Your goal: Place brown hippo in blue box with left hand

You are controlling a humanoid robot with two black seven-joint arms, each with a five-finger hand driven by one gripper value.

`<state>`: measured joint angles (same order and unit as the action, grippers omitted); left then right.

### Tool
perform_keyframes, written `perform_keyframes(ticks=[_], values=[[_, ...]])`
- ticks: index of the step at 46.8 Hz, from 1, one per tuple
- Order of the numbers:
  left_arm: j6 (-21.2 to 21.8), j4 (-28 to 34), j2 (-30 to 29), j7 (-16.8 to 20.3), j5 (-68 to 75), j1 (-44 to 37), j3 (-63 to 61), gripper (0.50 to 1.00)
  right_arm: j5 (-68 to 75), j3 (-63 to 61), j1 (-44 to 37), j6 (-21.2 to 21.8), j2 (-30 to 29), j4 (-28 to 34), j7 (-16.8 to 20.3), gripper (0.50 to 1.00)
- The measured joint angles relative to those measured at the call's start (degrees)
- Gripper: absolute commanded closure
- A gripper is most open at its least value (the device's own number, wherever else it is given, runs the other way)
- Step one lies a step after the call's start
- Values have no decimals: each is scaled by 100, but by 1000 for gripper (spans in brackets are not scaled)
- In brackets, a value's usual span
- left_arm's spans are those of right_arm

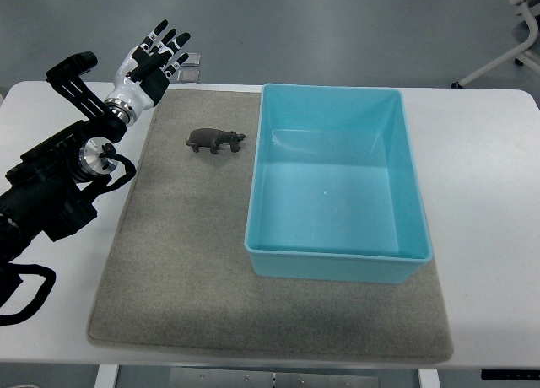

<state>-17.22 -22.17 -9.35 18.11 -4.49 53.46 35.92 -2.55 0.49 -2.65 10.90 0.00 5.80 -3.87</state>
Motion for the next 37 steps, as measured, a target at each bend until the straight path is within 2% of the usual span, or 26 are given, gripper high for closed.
perform_keyframes(ticks=[37], values=[[-1, -43, -114, 9, 93, -80, -90, 504, 0, 3, 0, 0, 0, 0, 0, 564]])
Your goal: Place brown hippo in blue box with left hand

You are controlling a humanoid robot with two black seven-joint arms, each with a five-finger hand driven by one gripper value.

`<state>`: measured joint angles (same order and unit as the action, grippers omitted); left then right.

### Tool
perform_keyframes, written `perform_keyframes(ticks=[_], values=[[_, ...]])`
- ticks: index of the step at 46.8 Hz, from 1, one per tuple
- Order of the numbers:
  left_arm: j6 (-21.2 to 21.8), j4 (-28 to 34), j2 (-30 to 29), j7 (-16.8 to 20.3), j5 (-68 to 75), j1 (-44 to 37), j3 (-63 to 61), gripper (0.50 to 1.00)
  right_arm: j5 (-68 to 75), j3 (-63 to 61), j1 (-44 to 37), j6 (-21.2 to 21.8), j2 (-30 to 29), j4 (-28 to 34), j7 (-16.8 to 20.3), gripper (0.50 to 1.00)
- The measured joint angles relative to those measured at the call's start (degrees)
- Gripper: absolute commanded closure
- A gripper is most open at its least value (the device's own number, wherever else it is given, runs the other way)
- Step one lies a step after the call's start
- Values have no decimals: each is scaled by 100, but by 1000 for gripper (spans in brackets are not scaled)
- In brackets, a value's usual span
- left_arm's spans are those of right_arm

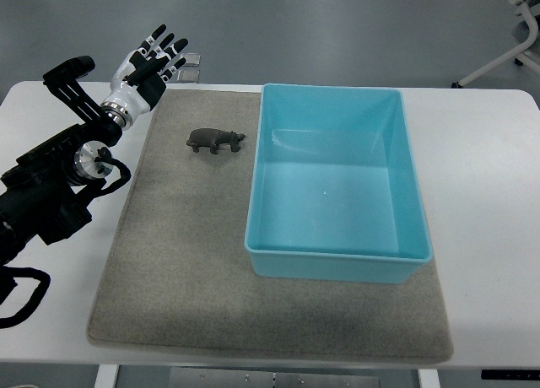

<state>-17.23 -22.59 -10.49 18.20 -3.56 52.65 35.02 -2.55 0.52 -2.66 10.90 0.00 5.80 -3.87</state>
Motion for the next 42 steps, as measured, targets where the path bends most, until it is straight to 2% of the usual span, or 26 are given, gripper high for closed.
perform_keyframes(ticks=[5, 13, 19, 32, 42], values=[[16, -96, -109, 0, 19, 27, -16, 504, 0, 1, 0, 0, 0, 0, 0, 564], [66, -693, -603, 0, 26, 26, -21, 504, 0, 0, 0, 0, 0, 0, 0, 564], [221, -993, -667, 0, 67, 27, -92, 504, 0, -1, -4, 0, 0, 0, 0, 564], [778, -1985, -1173, 0, 524, 370, -993, 504, 0, -2, 0, 0, 0, 0, 0, 564], [813, -2209, -1448, -1, 1092, 800, -1718, 504, 0, -4, -3, 0, 0, 0, 0, 564]])
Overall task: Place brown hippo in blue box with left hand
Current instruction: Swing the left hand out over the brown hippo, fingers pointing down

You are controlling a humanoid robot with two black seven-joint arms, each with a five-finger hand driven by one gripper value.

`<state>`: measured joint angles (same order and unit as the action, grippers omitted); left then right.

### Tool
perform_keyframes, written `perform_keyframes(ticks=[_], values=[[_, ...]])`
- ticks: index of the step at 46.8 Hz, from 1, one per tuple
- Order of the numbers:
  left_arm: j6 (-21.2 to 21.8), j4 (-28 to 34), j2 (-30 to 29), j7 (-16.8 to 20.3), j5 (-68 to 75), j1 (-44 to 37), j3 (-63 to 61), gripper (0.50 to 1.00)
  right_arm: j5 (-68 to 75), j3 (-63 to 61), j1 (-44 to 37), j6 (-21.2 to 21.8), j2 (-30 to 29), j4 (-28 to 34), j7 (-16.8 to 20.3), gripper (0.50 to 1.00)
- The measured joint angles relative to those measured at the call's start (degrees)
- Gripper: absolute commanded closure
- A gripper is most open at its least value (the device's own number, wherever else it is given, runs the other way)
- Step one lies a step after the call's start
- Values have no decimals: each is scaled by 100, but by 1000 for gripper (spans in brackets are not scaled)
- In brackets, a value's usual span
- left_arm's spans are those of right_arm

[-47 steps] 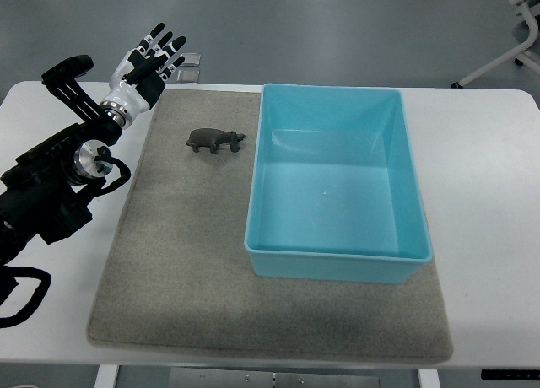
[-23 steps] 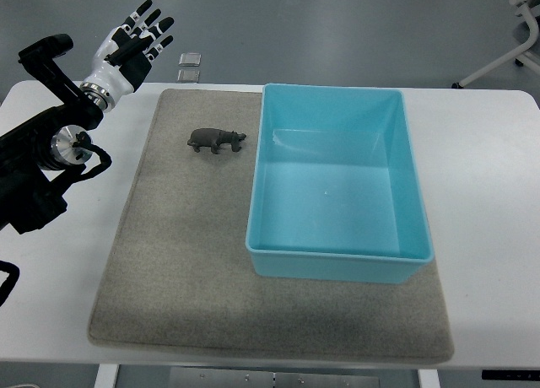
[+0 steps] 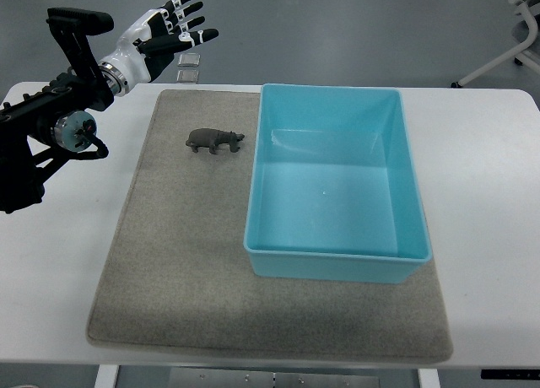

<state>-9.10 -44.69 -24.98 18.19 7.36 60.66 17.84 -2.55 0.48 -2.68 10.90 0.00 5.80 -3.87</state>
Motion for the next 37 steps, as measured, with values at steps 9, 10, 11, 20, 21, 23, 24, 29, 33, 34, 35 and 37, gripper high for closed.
perform_keyframes(ticks=[9, 10, 11, 20, 21, 23, 24, 29, 33, 34, 35, 37], values=[[-22, -264, -251, -8, 1097, 183, -201, 504, 0, 2, 4, 0, 0, 0, 0, 564], [-34, -288, -272, -8, 1236, 187, -205, 504, 0, 3, 4, 0, 0, 0, 0, 564], [-51, -310, -294, -8, 1392, 191, -208, 504, 0, 2, 5, 0, 0, 0, 0, 564], [-173, -352, -349, -13, 2396, 329, -474, 504, 0, 4, 3, 0, 0, 0, 0, 564], [-196, -362, -361, -13, 2472, 345, -528, 504, 0, 5, 3, 0, 0, 0, 0, 564], [-245, -414, -398, -13, 2627, 364, -615, 506, 0, 5, 3, 0, 0, 0, 0, 564], [-263, -445, -424, -12, 2700, 379, -644, 504, 0, 5, 3, 0, 0, 0, 0, 564], [-409, -638, -617, -10, 3183, 461, -691, 504, 0, 4, 2, 0, 0, 0, 0, 564], [-593, -695, -679, -13, 3731, 490, -702, 506, 0, 5, 3, 0, 0, 0, 0, 564], [-621, -699, -684, -13, 3869, 507, -702, 504, 0, 3, 3, 0, 0, 0, 0, 564], [-637, -701, -690, -14, 4002, 528, -702, 504, 0, 4, 3, 0, 0, 0, 0, 564], [-651, -703, -706, -15, 4267, 550, -702, 506, 0, 4, 4, 0, 0, 0, 0, 564]])
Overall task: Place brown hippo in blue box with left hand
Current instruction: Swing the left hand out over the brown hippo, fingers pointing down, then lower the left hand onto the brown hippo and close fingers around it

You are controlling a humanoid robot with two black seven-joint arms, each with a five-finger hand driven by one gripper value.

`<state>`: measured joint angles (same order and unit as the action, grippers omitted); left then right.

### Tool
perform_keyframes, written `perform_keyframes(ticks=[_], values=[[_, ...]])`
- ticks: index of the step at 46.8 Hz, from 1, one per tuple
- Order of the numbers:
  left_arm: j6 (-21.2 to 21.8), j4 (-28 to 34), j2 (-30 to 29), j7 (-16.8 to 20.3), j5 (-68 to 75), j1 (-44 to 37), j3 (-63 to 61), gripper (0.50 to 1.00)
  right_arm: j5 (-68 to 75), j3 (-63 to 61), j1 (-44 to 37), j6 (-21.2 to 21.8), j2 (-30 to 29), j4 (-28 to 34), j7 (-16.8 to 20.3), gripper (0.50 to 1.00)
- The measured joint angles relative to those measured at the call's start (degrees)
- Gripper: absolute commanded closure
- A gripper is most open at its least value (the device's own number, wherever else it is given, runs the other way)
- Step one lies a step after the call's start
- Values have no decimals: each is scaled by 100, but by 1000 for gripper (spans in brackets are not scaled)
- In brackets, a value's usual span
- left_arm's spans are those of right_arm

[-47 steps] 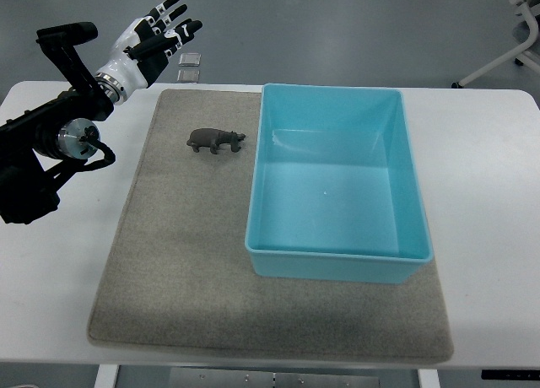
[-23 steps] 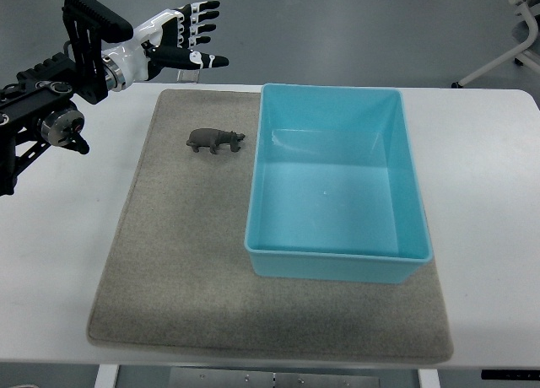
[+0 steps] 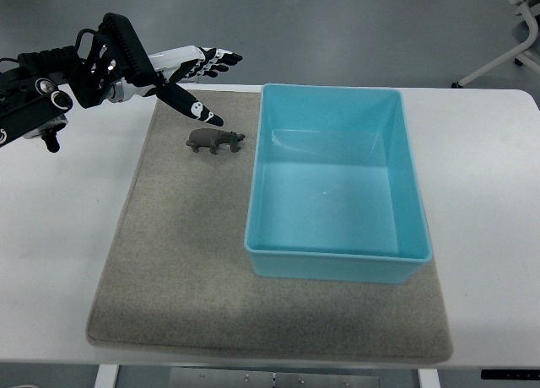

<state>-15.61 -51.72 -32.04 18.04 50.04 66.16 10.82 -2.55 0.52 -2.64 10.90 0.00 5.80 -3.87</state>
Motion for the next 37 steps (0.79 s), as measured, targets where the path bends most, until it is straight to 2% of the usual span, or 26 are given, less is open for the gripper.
perform_keyframes(ticks=[18, 25, 37], values=[[-1, -272, -24, 14, 2208, 116, 0, 506, 0, -1, -2, 0, 0, 0, 0, 564], [105, -310, -16, 9, 3022, 115, 2, 506, 0, -3, -3, 0, 0, 0, 0, 564], [474, -207, 8, -10, 3583, 58, -95, 506, 0, -4, 0, 0, 0, 0, 0, 564]])
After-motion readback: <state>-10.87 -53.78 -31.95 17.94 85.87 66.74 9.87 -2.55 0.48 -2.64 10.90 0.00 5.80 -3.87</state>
